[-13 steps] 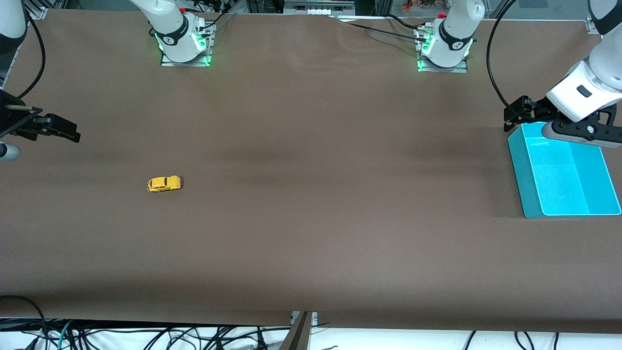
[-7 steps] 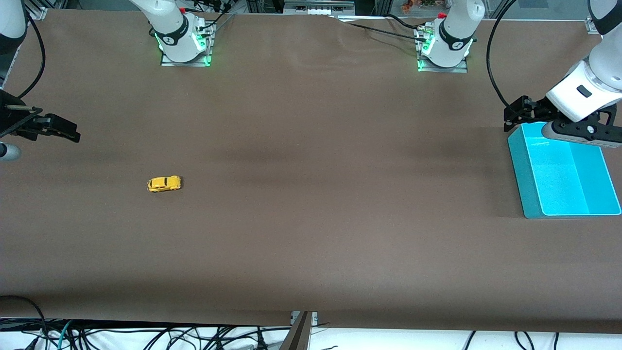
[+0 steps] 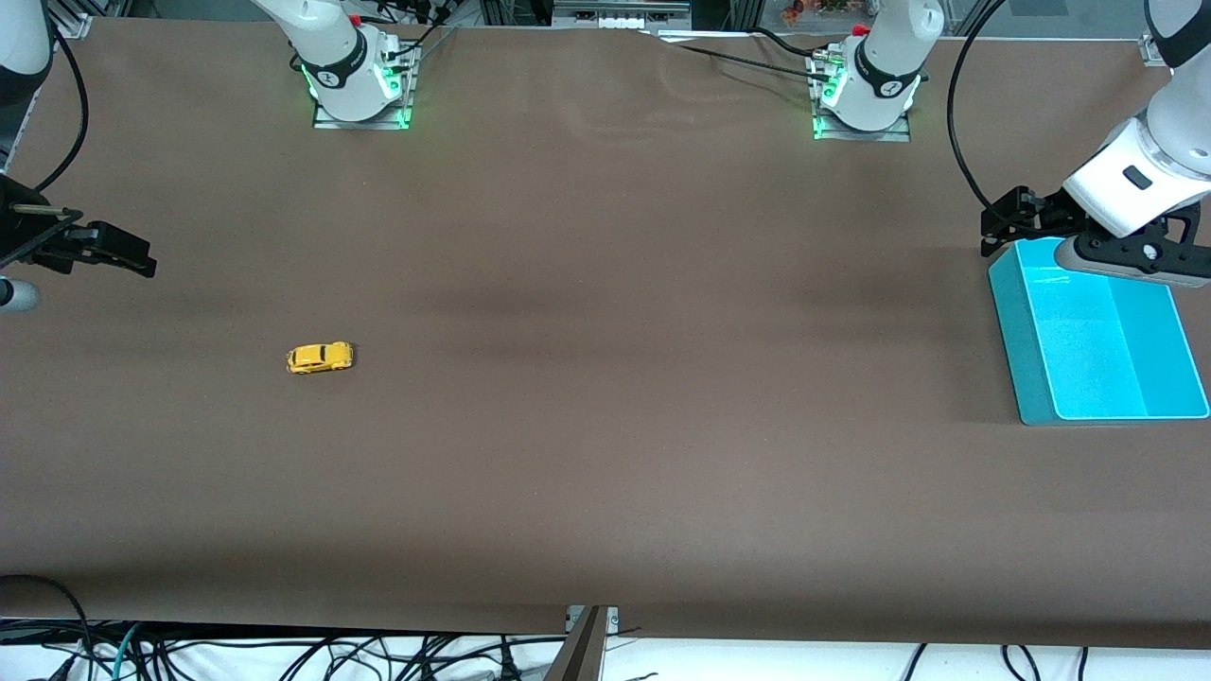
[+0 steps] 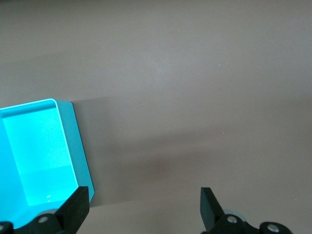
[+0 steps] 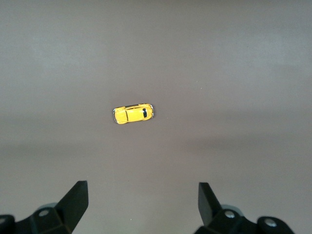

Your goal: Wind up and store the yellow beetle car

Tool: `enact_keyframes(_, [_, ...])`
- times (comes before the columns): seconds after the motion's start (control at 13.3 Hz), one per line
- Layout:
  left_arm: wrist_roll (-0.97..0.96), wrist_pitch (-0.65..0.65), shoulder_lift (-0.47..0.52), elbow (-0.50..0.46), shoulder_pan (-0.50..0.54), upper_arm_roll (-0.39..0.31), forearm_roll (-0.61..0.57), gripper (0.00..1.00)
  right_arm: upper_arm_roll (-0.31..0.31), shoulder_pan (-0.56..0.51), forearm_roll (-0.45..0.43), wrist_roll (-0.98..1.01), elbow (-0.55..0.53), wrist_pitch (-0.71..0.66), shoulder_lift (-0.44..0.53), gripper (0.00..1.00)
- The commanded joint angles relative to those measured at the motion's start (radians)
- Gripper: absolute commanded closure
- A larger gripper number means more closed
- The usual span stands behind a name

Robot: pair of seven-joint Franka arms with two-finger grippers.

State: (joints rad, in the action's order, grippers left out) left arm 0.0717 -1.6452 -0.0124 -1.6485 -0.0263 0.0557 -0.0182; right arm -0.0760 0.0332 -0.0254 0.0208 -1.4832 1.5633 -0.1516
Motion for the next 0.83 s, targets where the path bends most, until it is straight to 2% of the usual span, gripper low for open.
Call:
enact_keyframes(0.0, [-0.006,0.018,-0.012,0.027,0.002,0.003,-0.012,0.00,0.001,0.001,-0.005,0.011,-0.006,0.006,0.007,0.00])
enact_keyframes(0.75, [-0.006,0.018,-0.012,0.027,0.002,0.003,-0.012,0.00,0.012,0.013,-0.002,-0.004,-0.008,-0.005,0.004,0.00])
